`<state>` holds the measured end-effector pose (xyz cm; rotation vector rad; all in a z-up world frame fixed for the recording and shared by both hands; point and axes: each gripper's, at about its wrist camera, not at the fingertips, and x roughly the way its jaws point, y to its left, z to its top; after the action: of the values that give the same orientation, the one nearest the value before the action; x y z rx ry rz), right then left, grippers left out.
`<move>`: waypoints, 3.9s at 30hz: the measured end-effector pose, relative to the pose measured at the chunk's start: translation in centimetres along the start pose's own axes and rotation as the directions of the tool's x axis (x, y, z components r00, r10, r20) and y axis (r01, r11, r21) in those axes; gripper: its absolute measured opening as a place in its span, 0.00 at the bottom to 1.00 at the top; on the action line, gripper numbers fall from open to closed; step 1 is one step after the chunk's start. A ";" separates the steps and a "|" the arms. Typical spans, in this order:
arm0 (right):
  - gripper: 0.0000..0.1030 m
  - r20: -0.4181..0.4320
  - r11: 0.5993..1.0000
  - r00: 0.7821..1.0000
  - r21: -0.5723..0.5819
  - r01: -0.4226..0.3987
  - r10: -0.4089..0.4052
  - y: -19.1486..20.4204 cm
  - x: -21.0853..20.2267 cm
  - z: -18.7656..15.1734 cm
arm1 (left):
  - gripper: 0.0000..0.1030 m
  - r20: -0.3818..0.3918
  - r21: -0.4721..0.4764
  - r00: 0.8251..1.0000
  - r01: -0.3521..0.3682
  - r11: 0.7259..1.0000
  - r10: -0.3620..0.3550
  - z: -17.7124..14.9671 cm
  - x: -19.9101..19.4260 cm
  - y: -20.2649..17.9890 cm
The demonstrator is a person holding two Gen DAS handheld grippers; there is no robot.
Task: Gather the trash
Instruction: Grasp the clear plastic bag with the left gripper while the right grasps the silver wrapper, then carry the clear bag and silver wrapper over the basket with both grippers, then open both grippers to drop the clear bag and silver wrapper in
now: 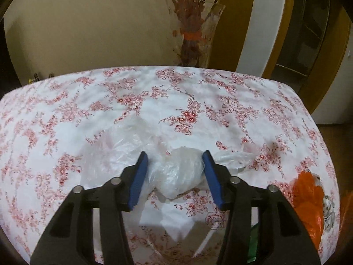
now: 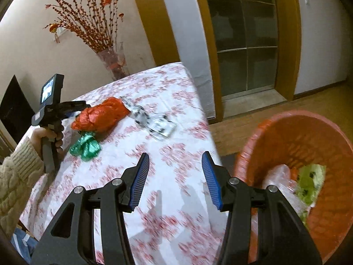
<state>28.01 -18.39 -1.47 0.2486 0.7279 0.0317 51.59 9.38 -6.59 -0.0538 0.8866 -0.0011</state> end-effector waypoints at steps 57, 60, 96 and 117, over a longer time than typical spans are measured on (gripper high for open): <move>0.13 0.184 0.988 0.972 0.077 0.137 -0.149 -5.0 -9.1 5.0 | 0.25 0.113 0.333 0.932 0.290 0.897 -0.343 -7.4 -20.3 -19.1; 0.13 0.191 0.984 0.967 0.100 0.150 -0.167 -6.2 -9.9 4.6 | 0.25 0.100 0.353 0.927 0.305 0.884 -0.360 -8.1 -20.7 -20.8; 0.13 0.156 0.920 0.950 0.334 0.206 -0.270 -16.6 -13.2 0.4 | 0.25 -0.128 0.475 0.839 0.520 0.710 -0.529 -16.2 -19.7 -34.8; 0.34 0.127 0.898 0.961 0.403 0.178 -0.247 -18.3 -12.6 -0.6 | 0.38 -0.229 0.450 0.834 0.548 0.705 -0.502 -18.5 -16.9 -35.2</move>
<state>17.12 -37.40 2.03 0.5431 0.5761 -0.3454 27.33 -26.29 -3.55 0.1842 0.9115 -0.7862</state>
